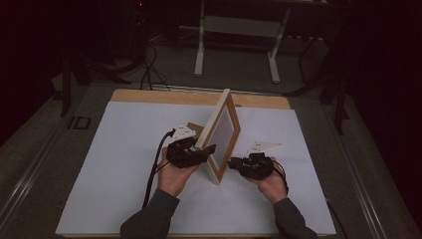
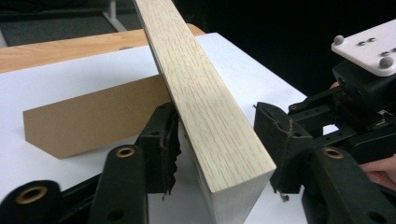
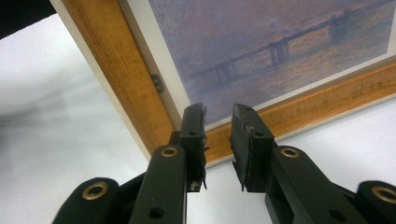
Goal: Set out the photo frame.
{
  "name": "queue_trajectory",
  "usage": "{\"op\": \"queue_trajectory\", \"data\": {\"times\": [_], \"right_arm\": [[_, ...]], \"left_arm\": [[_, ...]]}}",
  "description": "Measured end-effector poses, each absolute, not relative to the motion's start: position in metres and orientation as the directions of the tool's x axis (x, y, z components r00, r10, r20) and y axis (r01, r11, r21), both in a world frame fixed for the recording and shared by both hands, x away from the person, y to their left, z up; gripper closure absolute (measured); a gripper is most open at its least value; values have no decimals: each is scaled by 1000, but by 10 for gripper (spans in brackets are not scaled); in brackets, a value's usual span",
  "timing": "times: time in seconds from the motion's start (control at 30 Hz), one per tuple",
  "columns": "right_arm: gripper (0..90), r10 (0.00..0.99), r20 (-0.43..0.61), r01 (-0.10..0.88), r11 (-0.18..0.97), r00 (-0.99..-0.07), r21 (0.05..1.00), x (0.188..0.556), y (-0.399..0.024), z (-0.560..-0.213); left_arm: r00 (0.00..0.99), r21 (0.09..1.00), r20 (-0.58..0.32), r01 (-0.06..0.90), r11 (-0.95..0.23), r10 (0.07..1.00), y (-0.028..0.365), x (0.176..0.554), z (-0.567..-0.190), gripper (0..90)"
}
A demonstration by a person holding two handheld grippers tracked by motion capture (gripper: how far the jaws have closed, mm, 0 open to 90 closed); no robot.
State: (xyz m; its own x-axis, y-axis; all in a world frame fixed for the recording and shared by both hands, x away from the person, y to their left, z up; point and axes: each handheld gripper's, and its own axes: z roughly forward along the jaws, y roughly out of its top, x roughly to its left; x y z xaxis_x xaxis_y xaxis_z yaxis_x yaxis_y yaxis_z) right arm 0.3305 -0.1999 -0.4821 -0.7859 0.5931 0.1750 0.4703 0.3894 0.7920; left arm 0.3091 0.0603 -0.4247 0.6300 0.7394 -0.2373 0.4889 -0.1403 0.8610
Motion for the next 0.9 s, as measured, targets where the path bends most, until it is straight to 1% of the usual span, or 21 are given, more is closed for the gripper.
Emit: {"op": "queue_trajectory", "data": {"times": [0.17,0.57,0.9], "right_arm": [[745,593,176,471,390,-786,791,331,-200,-482],[745,599,177,473,381,-781,795,331,-204,-481],[743,602,179,475,377,-778,795,331,-206,-481]], "left_arm": [[620,859,-240,494,-134,747,61,309,-425,583],[609,861,-248,496,-117,754,62,309,-425,596],[585,861,-265,501,-84,766,70,312,-427,631]]}}
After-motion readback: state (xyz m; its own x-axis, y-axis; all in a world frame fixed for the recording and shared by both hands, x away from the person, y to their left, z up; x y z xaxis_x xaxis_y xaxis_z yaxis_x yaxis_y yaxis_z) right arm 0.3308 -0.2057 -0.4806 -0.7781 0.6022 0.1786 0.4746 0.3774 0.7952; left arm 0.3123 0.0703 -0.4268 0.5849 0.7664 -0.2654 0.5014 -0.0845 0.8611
